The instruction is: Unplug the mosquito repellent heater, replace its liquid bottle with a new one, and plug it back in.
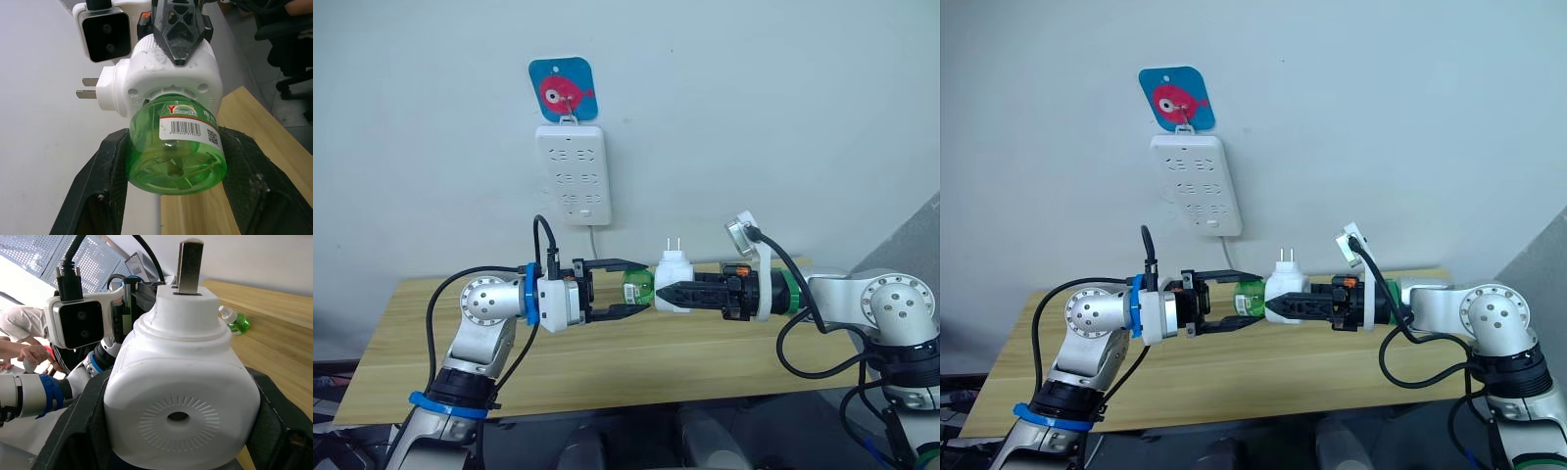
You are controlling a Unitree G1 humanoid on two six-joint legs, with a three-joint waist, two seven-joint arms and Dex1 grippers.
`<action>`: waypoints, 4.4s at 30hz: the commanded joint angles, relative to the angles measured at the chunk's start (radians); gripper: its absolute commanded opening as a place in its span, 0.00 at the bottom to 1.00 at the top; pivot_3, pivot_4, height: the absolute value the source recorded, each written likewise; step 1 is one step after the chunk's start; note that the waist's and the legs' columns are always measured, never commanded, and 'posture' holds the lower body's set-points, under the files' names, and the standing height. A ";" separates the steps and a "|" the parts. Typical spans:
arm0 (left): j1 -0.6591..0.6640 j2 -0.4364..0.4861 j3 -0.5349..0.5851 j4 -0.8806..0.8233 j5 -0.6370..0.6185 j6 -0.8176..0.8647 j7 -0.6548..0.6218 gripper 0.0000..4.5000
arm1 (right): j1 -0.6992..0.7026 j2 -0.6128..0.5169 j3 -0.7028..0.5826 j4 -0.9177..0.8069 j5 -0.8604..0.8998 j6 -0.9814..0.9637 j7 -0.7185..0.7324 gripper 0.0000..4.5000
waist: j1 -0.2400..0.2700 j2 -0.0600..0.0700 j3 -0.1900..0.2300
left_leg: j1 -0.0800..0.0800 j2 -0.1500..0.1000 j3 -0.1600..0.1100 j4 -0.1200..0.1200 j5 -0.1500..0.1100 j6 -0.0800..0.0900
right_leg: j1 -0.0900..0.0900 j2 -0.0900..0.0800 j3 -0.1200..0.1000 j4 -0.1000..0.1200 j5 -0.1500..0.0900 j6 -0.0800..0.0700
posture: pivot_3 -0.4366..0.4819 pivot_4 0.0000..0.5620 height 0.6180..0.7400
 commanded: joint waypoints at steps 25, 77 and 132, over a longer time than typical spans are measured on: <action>-0.328 0.270 -0.002 -0.122 -0.539 1.592 0.065 0.51 | -0.030 -0.021 0.015 -0.184 -0.293 -0.028 0.305 0.67 | 0.000 0.001 0.001 | 0.000 0.000 -0.002 -0.002 0.000 0.000 | -0.001 0.001 -0.003 0.000 -0.001 0.000 | 0.32 0.18 1.00; 0.019 0.018 0.047 -0.078 -0.039 0.055 -0.043 1.00 | -0.035 0.026 -0.066 -0.087 -0.145 0.030 0.147 0.67 | 0.002 0.001 0.001 | 0.000 0.000 -0.001 0.000 0.000 0.000 | 0.000 0.000 -0.001 0.000 0.000 -0.001 | 0.32 0.18 1.00; -0.379 0.307 0.103 -0.089 -0.747 1.878 0.191 0.49 | -0.034 -0.095 0.025 -0.250 -0.529 -0.124 0.519 0.67 | 0.001 0.000 0.004 | 0.000 0.000 -0.003 -0.002 0.000 0.000 | -0.001 0.000 -0.003 0.000 -0.001 0.000 | 0.32 0.20 1.00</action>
